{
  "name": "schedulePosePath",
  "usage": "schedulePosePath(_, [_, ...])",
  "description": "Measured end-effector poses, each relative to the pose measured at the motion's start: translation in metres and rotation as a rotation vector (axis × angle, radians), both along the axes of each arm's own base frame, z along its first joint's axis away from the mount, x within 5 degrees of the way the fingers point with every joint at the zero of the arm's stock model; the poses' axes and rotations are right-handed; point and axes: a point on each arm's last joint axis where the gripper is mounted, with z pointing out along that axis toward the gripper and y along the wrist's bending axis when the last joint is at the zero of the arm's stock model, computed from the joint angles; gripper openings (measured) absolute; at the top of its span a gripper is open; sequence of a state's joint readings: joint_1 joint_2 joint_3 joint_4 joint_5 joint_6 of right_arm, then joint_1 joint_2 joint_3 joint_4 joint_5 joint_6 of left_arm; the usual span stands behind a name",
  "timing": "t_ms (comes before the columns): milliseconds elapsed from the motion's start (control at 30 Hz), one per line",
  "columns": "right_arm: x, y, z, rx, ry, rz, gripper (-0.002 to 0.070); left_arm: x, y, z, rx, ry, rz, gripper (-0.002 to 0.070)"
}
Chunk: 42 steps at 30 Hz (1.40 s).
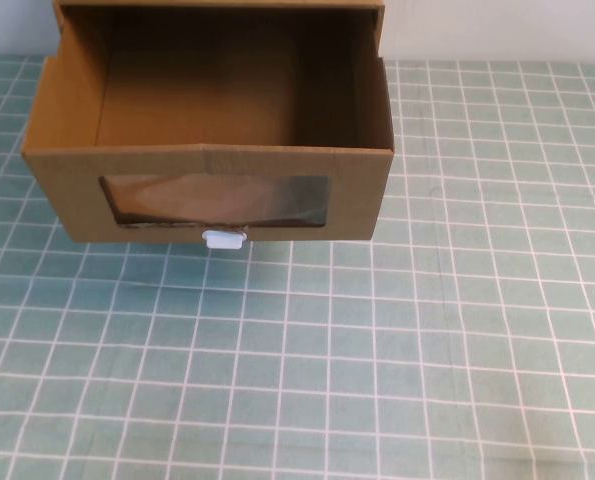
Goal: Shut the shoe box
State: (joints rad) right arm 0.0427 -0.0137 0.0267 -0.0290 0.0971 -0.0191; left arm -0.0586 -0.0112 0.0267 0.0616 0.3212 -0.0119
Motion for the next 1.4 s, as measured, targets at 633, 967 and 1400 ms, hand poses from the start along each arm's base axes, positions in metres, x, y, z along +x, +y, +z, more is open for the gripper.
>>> schedulePosePath(633, [0.0,0.0,0.0,0.0,0.0,0.0,-0.0014,0.0,0.0,-0.001,0.007,0.009,0.001,-0.0005])
schedulePosePath(967, [-0.005,0.001,0.031,0.014,-0.342,0.01,-0.0014,0.002,-0.002,0.031,-0.023,-0.346,-0.021,-0.0005])
schedulePosePath(1400, [-0.03,0.0,0.07,0.061,-0.855,0.029,-0.0014,-0.017,-0.004,0.079,-0.055,-0.918,-0.056,-0.0005])
